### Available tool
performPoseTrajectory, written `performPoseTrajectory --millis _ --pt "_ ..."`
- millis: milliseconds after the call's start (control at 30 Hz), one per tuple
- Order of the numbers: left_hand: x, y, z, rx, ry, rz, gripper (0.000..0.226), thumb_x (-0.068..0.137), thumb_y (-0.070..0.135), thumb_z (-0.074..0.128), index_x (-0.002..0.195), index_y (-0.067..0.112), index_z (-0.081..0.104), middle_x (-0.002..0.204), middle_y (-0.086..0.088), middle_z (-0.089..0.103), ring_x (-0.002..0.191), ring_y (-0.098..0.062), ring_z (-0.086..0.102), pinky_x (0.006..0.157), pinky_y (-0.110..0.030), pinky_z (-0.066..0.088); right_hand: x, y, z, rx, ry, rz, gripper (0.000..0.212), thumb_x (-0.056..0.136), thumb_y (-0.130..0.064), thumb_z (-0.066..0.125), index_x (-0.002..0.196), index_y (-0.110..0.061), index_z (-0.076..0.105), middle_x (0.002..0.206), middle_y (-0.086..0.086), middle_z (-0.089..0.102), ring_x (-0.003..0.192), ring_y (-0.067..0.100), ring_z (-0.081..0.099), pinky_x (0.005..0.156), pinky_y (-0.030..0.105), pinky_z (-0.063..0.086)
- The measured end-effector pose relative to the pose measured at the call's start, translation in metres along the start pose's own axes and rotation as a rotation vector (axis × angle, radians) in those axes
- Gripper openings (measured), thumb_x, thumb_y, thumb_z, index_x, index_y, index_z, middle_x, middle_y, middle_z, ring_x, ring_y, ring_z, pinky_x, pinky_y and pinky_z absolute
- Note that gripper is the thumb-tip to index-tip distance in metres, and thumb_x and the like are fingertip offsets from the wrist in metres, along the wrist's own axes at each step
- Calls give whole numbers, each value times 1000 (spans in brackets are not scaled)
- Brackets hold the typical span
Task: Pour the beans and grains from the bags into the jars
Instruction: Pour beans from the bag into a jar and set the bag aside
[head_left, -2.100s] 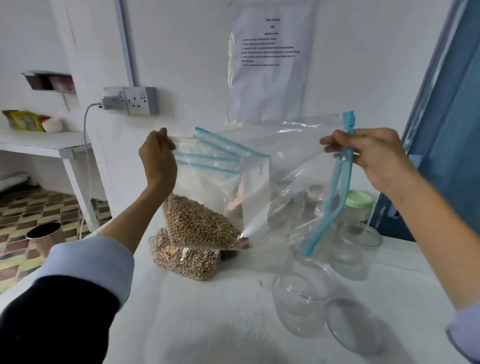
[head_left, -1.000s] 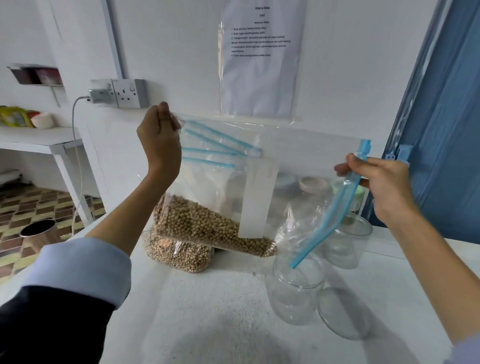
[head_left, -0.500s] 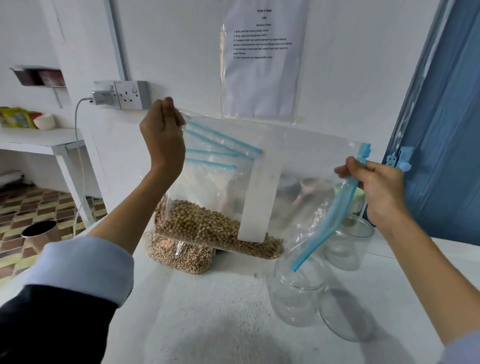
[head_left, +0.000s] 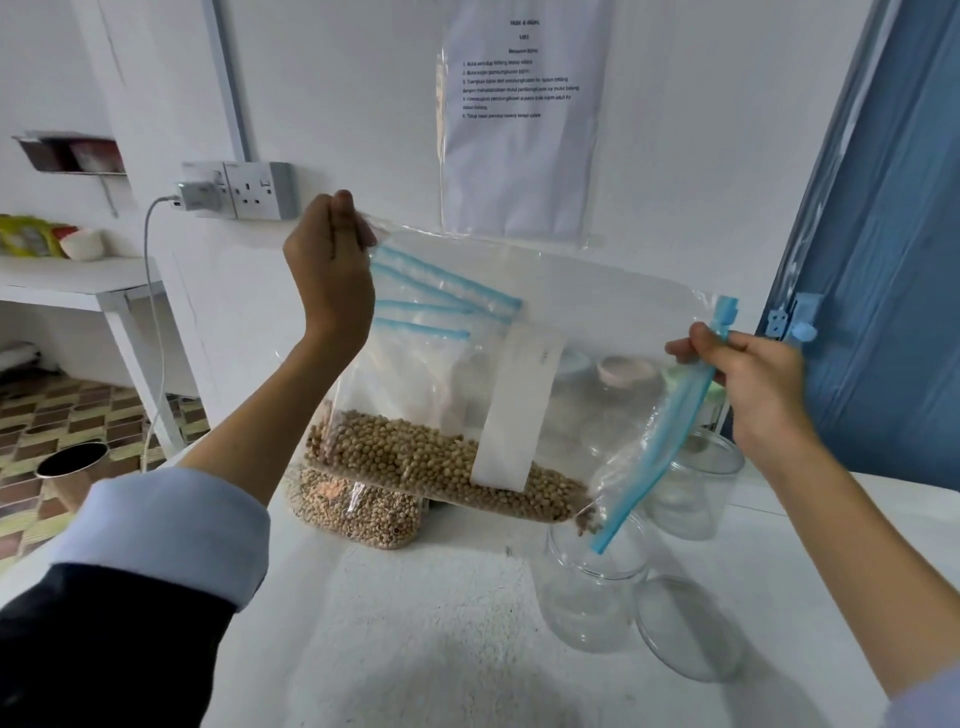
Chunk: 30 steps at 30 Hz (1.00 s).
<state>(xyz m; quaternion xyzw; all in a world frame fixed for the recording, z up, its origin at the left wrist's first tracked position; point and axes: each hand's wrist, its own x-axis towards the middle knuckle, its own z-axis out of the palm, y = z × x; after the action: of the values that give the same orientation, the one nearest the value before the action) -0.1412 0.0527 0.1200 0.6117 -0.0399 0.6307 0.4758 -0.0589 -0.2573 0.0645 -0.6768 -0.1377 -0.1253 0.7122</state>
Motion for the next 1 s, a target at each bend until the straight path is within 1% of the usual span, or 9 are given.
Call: performPoseTrajectory --millis 167,267,367,467,667,767,833,933,1000 --pt "0 -1 -3 1 23 -19 37 94 31 38 58 36 47 50 13 49 48 -19 41 50 -34 32 -1 -2 0 40 -48 5 19 87 -17 65 71 -10 69 64 -6 71 71 10 64 81 25 49" --pt "1 -3 -4 2 30 -39 36 94 29 38 59 30 45 49 13 48 48 -19 40 50 -31 31 -1 -4 1 41 -81 7 20 88 -17 64 70 -10 69 64 -5 71 67 10 65 79 28 50" --pt "3 -4 -6 10 15 -44 35 94 29 39 59 27 45 51 12 48 48 -18 39 49 -32 31 -4 -5 0 102 -44 -14 20 86 -15 66 67 -11 70 64 -2 71 66 16 64 79 32 52" --pt "4 -1 -5 63 -28 -49 37 96 25 39 60 26 46 53 9 49 48 -15 41 49 -30 32 -4 -5 -2 94 -85 12 26 84 -17 67 60 -12 73 67 2 72 73 21 65 78 34 52" --pt "6 4 -11 207 -67 27 38 99 25 41 61 26 46 50 4 49 34 -7 49 42 -24 36 -8 1 -11 -74 -82 -112 16 88 -20 64 80 -11 74 68 -4 72 75 8 65 74 17 49" --pt "6 6 -11 255 -66 37 38 99 27 40 61 26 45 51 3 49 33 -7 50 42 -25 35 -9 1 -9 63 -100 4 26 88 -19 64 66 -9 73 79 2 75 85 18 68 80 27 51" --pt "7 5 -9 281 -34 4 40 99 27 38 60 24 43 51 3 48 34 -9 49 44 -28 34 -9 -1 -5 143 -115 87 32 86 -18 64 57 -10 74 76 2 74 85 21 67 84 32 51" --pt "10 2 -5 267 29 -6 40 98 26 36 59 27 42 55 7 49 47 -24 52 51 -30 35 -8 -1 0 137 -77 83 31 84 -20 66 55 -15 74 73 0 74 84 20 66 88 35 50" --pt "11 -1 -3 256 75 15 40 98 22 37 59 29 39 56 10 48 53 -13 51 56 -26 36 -9 -4 3 124 -66 71 31 85 -22 67 56 -16 74 71 -2 73 87 22 65 90 36 49"
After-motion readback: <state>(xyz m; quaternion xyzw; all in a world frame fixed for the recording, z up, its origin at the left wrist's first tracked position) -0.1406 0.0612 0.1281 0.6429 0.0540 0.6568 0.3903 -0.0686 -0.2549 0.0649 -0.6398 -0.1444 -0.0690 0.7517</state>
